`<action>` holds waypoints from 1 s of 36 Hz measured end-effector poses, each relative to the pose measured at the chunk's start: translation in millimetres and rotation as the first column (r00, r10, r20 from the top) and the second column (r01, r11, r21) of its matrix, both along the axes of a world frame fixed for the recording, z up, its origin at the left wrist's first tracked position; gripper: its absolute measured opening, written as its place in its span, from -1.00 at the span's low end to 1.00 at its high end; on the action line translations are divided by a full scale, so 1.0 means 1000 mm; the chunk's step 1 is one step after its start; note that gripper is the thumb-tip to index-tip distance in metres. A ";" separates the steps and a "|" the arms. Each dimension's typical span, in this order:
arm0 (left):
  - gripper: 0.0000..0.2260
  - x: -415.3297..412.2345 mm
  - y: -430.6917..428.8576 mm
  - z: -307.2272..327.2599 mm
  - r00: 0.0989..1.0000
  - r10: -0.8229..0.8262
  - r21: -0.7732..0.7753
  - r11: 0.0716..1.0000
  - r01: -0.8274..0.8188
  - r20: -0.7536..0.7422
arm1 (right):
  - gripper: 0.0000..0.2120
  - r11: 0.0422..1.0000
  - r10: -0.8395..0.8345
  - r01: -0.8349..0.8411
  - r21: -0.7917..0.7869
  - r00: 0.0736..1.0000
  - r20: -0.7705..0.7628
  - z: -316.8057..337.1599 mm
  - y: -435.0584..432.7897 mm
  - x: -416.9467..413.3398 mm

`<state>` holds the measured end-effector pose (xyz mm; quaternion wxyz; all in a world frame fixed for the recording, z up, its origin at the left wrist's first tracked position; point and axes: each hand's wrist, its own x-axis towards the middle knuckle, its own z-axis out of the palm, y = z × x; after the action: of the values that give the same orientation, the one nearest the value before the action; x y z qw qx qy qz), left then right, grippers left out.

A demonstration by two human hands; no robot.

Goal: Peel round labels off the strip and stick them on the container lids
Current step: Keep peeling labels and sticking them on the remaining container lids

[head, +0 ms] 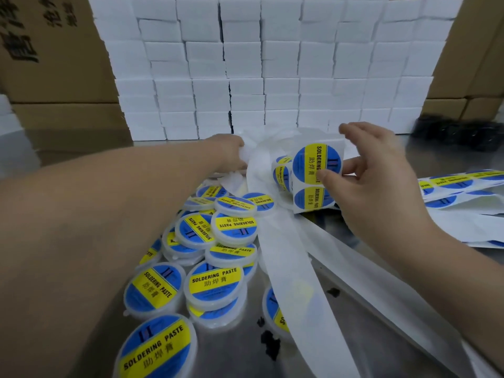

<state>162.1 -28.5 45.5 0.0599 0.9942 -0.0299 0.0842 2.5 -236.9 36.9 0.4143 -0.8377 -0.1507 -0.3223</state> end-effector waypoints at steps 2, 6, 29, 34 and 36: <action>-0.33 -0.001 0.004 0.002 0.999 0.028 -0.112 0.993 -0.025 0.020 | -0.49 1.000 -0.002 0.002 -0.015 1.000 -0.007 -0.001 0.000 0.000; -0.38 -0.007 0.003 0.008 0.985 0.172 -0.256 0.953 -0.164 0.009 | -0.49 0.999 0.001 -0.002 -0.041 1.000 -0.017 -0.001 0.001 0.001; -0.87 -0.122 -0.032 0.056 0.978 0.182 -0.985 0.157 0.072 0.100 | -0.74 0.987 0.084 -0.043 0.155 0.959 -0.272 0.001 -0.003 0.005; -0.75 -0.169 -0.057 0.019 0.976 -0.083 -0.855 0.473 0.215 0.199 | -0.72 0.989 0.132 -0.108 0.106 0.960 -0.247 0.002 0.003 -0.002; -0.76 -0.176 -0.061 0.006 0.952 -0.090 -0.721 0.633 0.281 0.292 | -0.68 0.993 0.112 -0.101 0.062 0.967 -0.228 0.002 0.003 -0.003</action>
<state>-14.0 -89.8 51.2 0.4722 0.8534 -0.1015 0.1958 -0.6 -233.8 39.3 0.4664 -0.8497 -0.1381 -0.2036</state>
